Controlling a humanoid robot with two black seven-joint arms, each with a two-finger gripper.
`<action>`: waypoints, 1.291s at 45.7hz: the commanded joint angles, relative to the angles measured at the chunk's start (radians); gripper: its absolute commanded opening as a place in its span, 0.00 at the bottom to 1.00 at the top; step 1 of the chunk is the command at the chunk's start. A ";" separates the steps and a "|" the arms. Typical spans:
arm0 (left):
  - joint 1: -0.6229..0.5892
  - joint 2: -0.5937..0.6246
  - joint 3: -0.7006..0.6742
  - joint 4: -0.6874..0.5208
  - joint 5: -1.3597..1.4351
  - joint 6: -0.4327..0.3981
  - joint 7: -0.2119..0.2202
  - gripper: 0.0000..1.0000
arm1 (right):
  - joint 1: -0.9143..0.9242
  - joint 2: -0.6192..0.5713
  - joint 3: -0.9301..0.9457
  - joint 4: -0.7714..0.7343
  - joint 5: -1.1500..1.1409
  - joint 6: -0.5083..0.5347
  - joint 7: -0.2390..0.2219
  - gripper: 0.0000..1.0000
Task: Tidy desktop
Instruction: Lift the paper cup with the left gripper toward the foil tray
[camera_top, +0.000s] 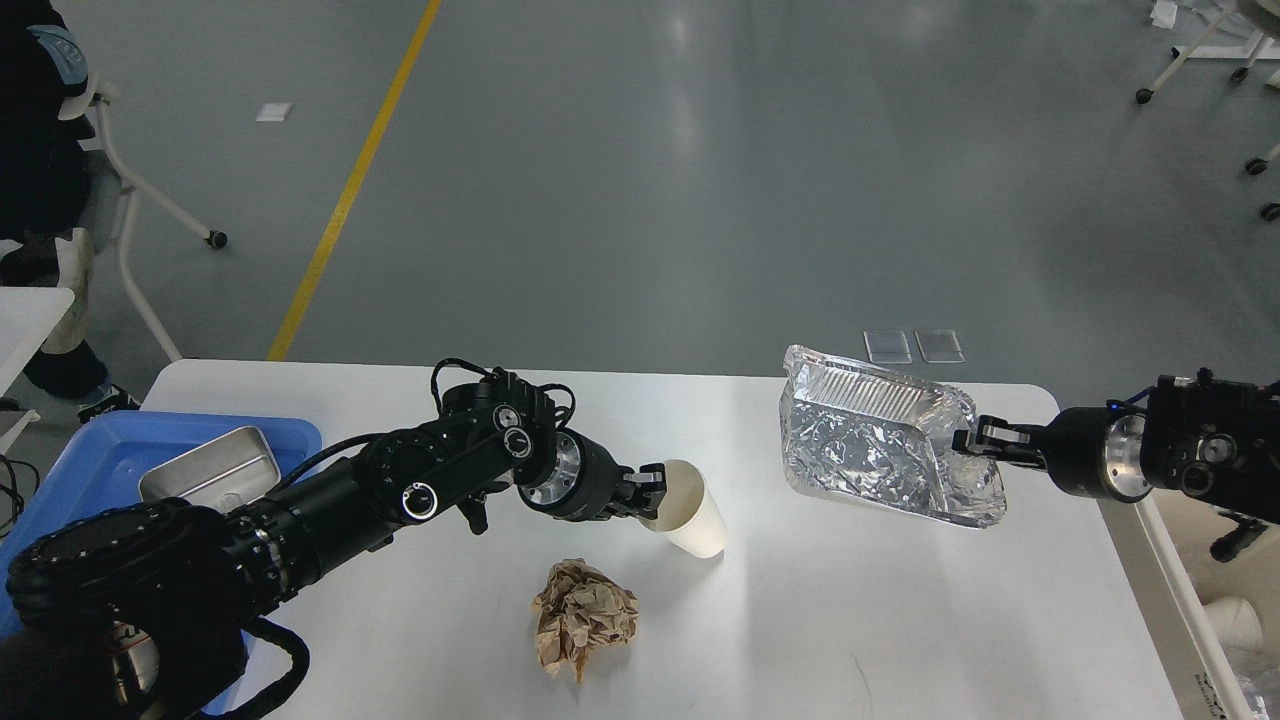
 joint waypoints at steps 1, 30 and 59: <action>-0.007 0.003 0.002 -0.003 0.007 0.001 0.002 0.00 | 0.000 0.000 0.000 0.000 0.000 0.000 0.000 0.00; 0.004 0.556 -0.184 -0.286 -0.005 -0.123 -0.006 0.00 | -0.006 0.097 -0.008 0.008 0.012 0.077 -0.005 0.00; -0.142 0.698 -0.354 -0.283 -0.090 -0.238 0.069 0.00 | 0.083 0.253 -0.011 -0.005 0.092 0.071 -0.073 0.00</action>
